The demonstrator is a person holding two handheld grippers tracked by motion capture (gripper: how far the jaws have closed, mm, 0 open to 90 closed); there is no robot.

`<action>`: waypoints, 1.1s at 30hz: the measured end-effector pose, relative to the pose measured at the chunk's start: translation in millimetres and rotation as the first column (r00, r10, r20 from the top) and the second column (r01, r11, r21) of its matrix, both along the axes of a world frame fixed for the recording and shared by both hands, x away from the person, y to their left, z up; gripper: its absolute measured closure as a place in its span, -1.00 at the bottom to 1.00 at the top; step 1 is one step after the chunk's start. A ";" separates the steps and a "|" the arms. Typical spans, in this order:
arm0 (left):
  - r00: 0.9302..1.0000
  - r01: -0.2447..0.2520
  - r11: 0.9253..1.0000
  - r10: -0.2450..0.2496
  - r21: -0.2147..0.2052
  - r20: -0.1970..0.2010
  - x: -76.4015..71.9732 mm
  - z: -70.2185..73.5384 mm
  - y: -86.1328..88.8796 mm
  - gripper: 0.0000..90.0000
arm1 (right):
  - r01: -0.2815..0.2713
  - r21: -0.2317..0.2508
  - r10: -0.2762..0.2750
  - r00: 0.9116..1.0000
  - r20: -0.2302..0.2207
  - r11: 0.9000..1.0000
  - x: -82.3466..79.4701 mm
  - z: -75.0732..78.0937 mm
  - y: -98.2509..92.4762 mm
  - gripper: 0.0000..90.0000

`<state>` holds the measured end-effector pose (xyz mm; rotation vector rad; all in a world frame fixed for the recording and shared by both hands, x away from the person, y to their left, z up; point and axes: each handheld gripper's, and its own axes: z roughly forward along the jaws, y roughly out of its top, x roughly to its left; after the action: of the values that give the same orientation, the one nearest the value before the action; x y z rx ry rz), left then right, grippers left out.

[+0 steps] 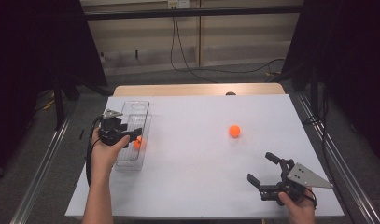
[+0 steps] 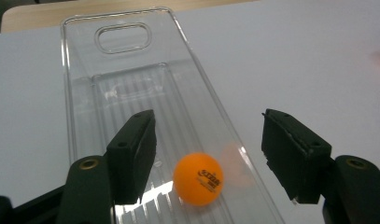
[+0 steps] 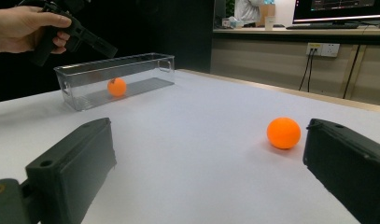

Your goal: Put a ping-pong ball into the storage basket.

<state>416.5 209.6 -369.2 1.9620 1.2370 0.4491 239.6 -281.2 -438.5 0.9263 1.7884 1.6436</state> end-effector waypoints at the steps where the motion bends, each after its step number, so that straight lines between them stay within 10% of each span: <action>1: 1.000 0.000 1.000 0.000 -0.002 0.003 -1.0 1.1 -1.5 -0.22 | 0.000 0.000 0.000 1.000 -0.001 1.000 0.0 0.0 0.0 -0.97; 16: 0.999 0.051 0.997 -0.051 -0.059 0.000 -6.8 8.3 -15.4 -0.43 | -0.001 0.002 0.001 1.000 0.001 1.000 -0.1 0.3 0.2 -0.97; 33: 0.993 0.117 0.993 -0.118 -0.034 -0.011 -8.9 7.6 -35.6 -0.54 | -0.001 0.002 0.001 1.000 0.001 1.000 0.0 0.3 0.2 -0.97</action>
<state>407.5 174.0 -361.6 1.9997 1.1232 0.3543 239.6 -281.0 -438.2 0.9252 1.7876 1.6461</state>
